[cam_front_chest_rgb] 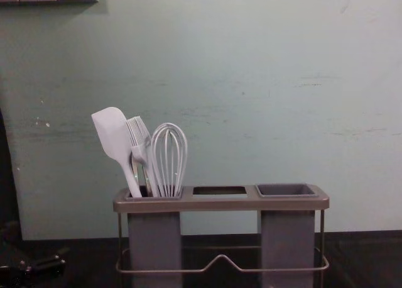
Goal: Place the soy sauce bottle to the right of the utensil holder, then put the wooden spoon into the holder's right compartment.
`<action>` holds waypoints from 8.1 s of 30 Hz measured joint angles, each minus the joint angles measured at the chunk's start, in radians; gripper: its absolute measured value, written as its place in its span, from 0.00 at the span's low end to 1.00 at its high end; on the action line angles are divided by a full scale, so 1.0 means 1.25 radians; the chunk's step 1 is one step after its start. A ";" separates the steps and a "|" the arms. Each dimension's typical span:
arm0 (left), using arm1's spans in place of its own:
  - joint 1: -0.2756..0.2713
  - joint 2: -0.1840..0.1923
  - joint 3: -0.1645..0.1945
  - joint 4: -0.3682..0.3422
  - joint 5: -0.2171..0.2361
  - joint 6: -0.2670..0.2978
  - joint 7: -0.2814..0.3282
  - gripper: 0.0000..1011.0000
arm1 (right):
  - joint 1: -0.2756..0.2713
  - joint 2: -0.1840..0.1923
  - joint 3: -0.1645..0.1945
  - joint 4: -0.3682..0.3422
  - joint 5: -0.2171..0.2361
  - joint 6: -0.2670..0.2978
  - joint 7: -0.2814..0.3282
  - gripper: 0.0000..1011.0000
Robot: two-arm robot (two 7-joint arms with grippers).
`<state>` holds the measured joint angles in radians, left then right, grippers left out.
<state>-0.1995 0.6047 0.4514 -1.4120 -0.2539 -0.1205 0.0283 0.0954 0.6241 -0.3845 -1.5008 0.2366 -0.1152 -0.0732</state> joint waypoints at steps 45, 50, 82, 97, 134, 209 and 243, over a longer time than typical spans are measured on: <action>0.000 0.000 0.000 0.000 0.000 0.000 0.000 0.99 | -0.360 0.093 0.177 -0.319 0.223 -0.089 0.203 0.99; 0.000 0.000 0.000 0.000 0.000 0.000 0.000 0.99 | -0.312 0.057 0.155 -0.287 0.229 -0.089 0.228 0.99; 0.000 0.000 0.000 0.000 0.000 0.000 0.000 0.99 | -0.240 -0.021 0.148 -0.246 0.176 -0.038 0.287 0.85; 0.000 0.000 0.000 0.000 0.000 0.000 0.000 0.99 | -0.261 -0.032 0.179 -0.260 0.163 -0.020 0.306 0.39; 0.000 0.000 0.000 0.000 0.000 0.000 0.000 0.99 | -0.210 -0.063 0.220 -0.263 0.129 0.014 0.382 0.38; 0.000 0.000 0.000 0.000 0.000 0.000 0.000 0.99 | 0.138 -0.135 0.089 0.135 0.155 -0.063 0.496 0.38; 0.000 0.000 0.000 0.000 0.000 0.000 0.000 0.99 | 0.025 -0.112 0.157 -0.049 0.139 -0.093 0.435 0.99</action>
<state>-0.1995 0.6047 0.4514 -1.4120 -0.2539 -0.1205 0.0283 0.1269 0.4836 -0.1876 -1.5619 0.4104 -0.2313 0.4708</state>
